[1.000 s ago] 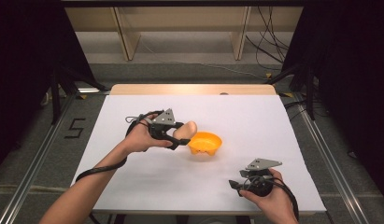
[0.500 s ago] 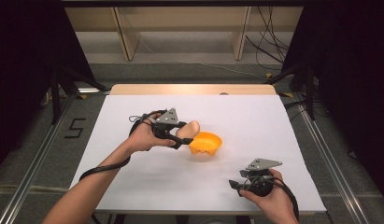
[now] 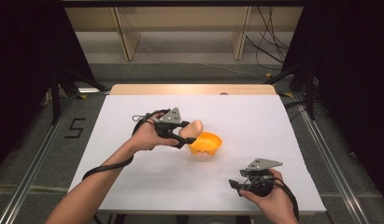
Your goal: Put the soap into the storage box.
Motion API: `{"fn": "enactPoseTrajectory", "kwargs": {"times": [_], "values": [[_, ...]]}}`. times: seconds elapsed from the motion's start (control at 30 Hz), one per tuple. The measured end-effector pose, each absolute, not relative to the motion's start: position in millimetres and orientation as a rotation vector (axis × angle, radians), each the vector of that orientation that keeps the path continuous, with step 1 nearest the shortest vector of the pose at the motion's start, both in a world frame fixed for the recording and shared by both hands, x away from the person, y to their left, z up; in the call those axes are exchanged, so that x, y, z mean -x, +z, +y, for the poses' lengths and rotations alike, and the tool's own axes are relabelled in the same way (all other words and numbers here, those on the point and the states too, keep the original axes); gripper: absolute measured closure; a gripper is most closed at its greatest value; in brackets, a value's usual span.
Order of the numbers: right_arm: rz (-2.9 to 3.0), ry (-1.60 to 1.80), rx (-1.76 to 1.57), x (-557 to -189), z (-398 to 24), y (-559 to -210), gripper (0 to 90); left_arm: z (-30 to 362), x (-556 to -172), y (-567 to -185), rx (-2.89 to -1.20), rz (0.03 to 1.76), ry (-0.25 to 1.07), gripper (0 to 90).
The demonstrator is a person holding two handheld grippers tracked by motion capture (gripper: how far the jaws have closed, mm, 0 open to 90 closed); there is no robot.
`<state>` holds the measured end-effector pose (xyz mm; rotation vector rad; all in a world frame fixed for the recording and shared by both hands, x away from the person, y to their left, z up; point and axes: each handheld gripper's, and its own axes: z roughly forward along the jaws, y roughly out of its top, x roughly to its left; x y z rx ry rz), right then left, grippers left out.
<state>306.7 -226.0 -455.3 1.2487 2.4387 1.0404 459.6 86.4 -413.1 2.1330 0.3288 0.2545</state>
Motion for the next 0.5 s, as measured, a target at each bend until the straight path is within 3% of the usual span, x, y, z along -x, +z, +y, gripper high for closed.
{"fn": "enactPoseTrajectory", "kwargs": {"times": [0.5], "values": [[2.433,1.052,-1.222,-307.7,-226.0,-456.2,41.6,79.9,-462.0,-412.8,-2.135,0.331,0.257,32.4]]}}
